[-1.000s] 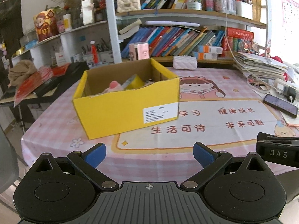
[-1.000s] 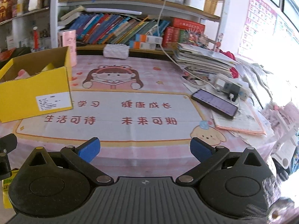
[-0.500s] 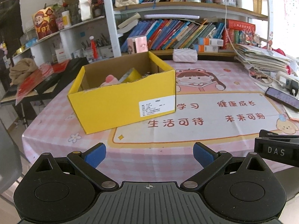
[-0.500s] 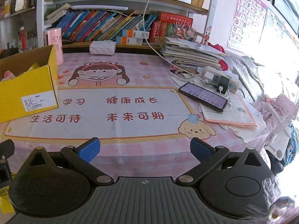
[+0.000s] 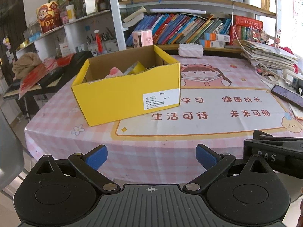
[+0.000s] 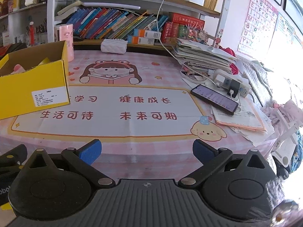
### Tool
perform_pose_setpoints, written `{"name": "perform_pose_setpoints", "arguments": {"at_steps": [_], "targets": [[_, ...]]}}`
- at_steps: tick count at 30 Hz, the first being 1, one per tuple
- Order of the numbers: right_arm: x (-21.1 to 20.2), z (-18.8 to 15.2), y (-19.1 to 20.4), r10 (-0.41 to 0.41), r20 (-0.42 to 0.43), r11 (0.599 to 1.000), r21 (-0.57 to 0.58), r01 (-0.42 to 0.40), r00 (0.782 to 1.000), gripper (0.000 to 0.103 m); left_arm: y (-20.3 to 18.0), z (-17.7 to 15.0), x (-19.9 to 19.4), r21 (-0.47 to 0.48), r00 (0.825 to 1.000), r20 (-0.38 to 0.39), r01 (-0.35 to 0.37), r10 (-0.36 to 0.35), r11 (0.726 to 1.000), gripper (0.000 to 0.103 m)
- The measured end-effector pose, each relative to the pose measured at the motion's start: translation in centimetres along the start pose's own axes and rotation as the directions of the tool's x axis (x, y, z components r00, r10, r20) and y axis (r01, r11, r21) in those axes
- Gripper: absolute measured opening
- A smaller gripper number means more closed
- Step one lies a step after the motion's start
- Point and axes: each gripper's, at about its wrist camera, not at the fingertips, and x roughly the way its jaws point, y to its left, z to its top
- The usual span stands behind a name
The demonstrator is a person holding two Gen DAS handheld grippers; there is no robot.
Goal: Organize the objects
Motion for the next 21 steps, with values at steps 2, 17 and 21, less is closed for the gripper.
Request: {"name": "perform_pose_setpoints", "arguments": {"at_steps": [2,17,21], "targets": [[-0.07,-0.05,0.20,-0.003,0.001,1.000,-0.004,0.003,1.000,0.103,0.10,-0.07,-0.07,-0.006,1.000,-0.004,-0.002,0.002,1.000,0.101],[-0.12,-0.35,0.46,-0.032,-0.019,0.999,0.008,0.033,0.999,0.103,-0.19,-0.20,-0.04,-0.007,0.999,-0.017,-0.037,0.037,0.999,0.101],[-0.01,-0.28,0.49,-0.039,-0.024,0.999,0.015,0.039,0.999,0.103,-0.11,-0.13,0.09,-0.010,0.999,-0.020,-0.038,0.038,0.999,0.101]]}}
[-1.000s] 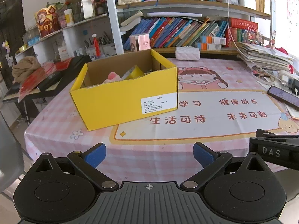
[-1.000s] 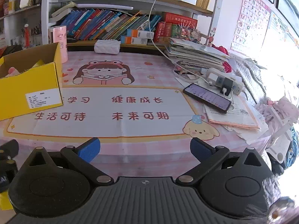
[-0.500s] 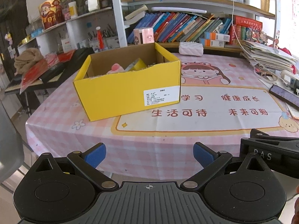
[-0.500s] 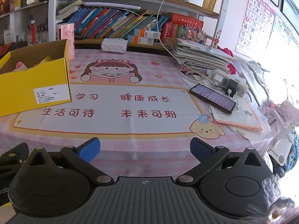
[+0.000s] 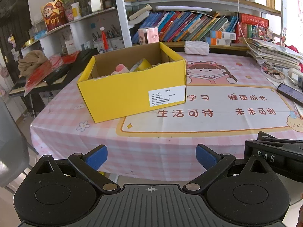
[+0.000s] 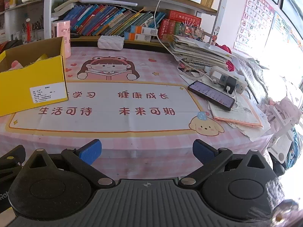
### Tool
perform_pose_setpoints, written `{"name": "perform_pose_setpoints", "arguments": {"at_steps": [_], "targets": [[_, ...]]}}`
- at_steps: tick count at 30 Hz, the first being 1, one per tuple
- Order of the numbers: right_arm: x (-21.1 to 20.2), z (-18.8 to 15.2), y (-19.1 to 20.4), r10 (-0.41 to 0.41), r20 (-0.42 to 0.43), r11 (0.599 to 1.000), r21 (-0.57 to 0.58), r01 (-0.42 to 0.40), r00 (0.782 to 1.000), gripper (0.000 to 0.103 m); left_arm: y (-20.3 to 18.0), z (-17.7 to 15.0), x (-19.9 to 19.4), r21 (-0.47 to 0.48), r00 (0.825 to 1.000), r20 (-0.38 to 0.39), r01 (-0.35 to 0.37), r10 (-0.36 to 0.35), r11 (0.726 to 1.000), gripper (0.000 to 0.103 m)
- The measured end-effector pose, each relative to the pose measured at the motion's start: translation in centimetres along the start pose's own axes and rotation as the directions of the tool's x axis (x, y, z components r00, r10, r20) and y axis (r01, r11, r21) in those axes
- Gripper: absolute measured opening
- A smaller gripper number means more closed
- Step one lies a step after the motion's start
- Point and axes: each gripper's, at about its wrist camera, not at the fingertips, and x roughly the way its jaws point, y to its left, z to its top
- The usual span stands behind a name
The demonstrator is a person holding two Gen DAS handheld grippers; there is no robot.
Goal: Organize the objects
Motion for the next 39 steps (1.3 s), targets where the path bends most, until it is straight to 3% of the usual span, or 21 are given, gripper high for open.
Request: {"name": "perform_pose_setpoints", "arguments": {"at_steps": [39], "targets": [[0.5,0.3,0.5,0.007,-0.009,1.000,-0.007,-0.007,1.000,0.103,0.2,0.6,1.3,-0.030,0.999,-0.038,-0.008,0.007,1.000,0.101]]}}
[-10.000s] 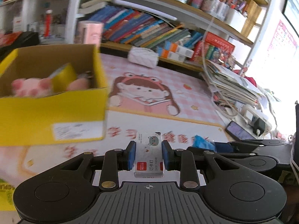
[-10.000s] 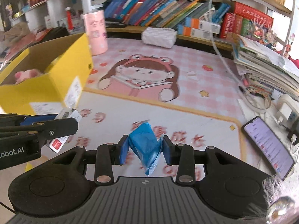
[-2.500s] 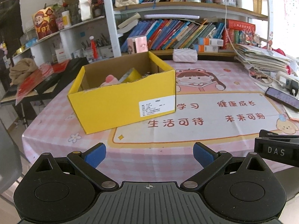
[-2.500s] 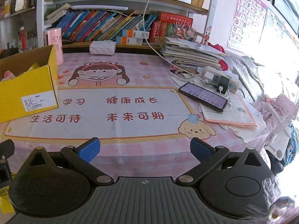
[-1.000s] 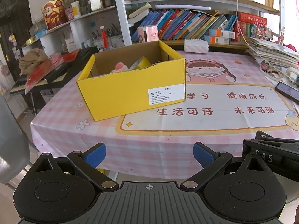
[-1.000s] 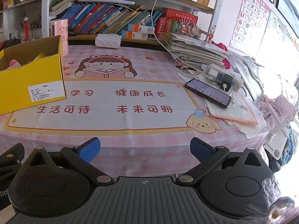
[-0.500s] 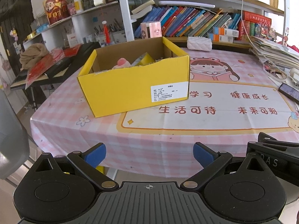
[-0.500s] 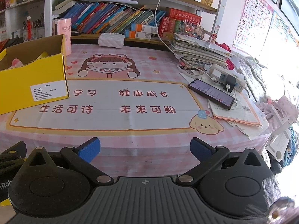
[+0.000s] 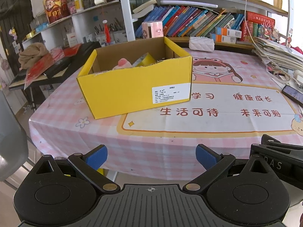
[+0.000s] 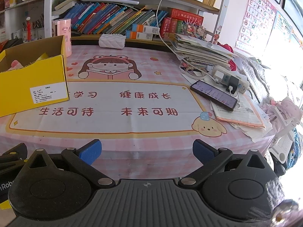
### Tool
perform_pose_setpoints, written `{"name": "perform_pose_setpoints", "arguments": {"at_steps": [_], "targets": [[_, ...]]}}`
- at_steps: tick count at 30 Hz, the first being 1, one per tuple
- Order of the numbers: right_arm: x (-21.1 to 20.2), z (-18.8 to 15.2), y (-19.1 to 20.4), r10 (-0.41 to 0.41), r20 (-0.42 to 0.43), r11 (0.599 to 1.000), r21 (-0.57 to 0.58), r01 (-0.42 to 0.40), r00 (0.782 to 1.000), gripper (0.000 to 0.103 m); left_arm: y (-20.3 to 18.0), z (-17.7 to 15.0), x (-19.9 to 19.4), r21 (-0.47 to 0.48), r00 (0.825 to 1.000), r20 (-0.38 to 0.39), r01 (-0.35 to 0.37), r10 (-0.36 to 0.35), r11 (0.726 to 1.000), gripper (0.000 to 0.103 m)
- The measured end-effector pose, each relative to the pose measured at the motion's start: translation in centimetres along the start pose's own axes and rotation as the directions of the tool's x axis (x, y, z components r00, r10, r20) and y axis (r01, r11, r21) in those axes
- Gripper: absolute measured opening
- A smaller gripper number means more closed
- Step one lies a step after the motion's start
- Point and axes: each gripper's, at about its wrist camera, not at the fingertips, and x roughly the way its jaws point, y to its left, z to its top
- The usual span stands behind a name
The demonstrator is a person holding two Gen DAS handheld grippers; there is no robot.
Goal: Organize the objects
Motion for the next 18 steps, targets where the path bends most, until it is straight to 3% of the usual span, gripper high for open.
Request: {"name": "perform_pose_setpoints", "arguments": {"at_steps": [18], "targets": [[-0.12,0.13,0.29,0.008,0.008,1.000,-0.003,-0.008,1.000,0.103,0.41,0.12,0.07,-0.017,1.000,0.000,0.006,-0.006,1.000,0.101]]}}
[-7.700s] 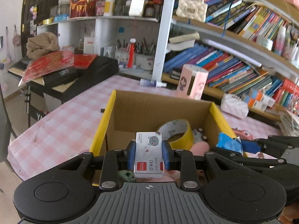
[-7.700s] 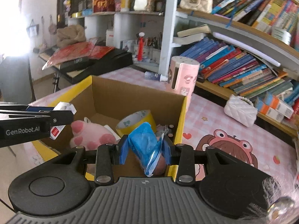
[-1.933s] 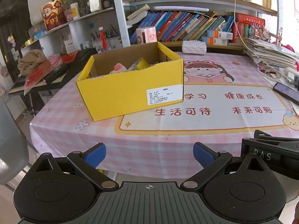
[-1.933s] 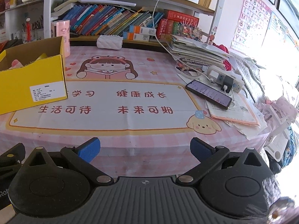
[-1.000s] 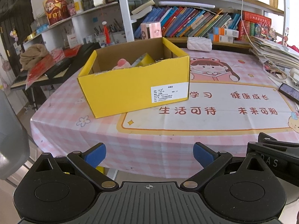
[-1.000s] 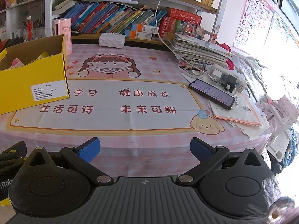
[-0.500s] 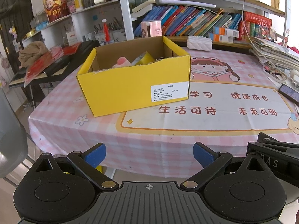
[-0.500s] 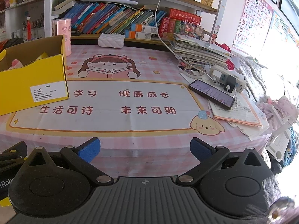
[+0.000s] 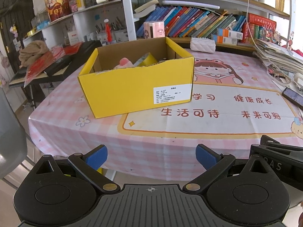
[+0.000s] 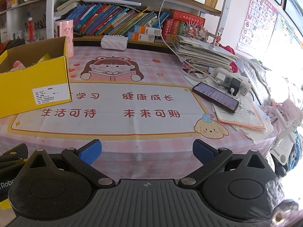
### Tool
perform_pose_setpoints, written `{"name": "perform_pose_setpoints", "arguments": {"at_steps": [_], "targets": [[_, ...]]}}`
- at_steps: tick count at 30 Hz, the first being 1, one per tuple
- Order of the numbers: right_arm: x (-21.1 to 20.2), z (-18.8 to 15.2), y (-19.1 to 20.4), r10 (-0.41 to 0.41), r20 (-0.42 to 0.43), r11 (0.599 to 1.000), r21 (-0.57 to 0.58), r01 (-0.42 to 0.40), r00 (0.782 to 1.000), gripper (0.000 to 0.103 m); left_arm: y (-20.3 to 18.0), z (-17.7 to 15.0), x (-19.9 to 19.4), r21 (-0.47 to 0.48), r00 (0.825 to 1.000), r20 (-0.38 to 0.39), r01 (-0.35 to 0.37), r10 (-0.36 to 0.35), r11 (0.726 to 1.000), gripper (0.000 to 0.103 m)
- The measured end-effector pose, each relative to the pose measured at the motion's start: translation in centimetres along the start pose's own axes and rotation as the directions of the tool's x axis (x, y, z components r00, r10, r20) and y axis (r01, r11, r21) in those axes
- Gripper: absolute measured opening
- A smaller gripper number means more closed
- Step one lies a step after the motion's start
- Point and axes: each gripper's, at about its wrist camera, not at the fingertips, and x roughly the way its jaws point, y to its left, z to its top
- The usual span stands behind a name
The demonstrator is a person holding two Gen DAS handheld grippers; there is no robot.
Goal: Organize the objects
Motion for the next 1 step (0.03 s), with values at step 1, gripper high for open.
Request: {"name": "perform_pose_setpoints", "arguments": {"at_steps": [1], "targets": [[0.00,0.01,-0.01,0.000,0.000,1.000,0.000,0.000,1.000,0.103,0.00,0.07,0.05,0.000,1.000,0.001,0.003,-0.003,1.000,0.101]]}}
